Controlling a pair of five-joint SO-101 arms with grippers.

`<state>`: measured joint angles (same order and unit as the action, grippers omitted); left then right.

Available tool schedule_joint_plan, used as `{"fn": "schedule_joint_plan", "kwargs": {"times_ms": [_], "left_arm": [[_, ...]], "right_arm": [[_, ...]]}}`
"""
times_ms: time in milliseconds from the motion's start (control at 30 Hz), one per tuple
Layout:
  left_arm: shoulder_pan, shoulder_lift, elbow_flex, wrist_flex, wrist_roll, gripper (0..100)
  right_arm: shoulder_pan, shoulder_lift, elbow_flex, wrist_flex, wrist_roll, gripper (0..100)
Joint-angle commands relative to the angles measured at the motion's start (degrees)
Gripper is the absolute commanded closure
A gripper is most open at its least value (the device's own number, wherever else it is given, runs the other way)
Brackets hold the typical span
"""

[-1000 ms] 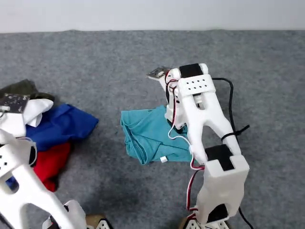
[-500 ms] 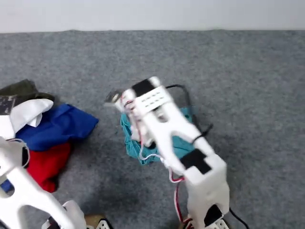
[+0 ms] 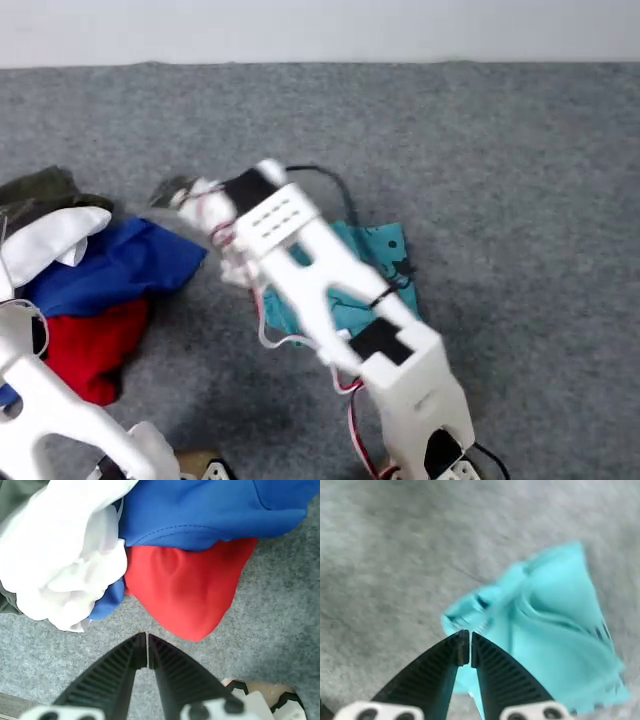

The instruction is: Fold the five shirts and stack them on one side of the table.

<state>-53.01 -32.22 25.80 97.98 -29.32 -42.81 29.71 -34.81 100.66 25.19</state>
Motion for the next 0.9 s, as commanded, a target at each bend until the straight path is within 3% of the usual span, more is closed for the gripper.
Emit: {"fn": "schedule_joint_plan", "kwargs": {"times_ms": [0,200,433,667,867], "left_arm": [[-0.26,-1.85,-2.68,0.35,0.09,98],[0.00,-1.85,-2.68,0.35,0.18,98],[0.00,-1.85,-2.59,0.35,0.18,98],[-0.18,-1.85,-2.59,0.35,0.18,98],[-0.18,-1.85,-2.59,0.35,0.18,98]], "right_arm": [[4.88,-6.81,5.71,2.51,-0.53,98.7],[8.66,-6.81,12.31,1.98,1.67,98.9],[5.32,3.91,11.34,-3.74,1.76,98.9],[-3.03,12.97,-4.75,-0.31,1.67,98.9],[-2.15,11.47,-15.47,2.51,0.62,98.9]]}}
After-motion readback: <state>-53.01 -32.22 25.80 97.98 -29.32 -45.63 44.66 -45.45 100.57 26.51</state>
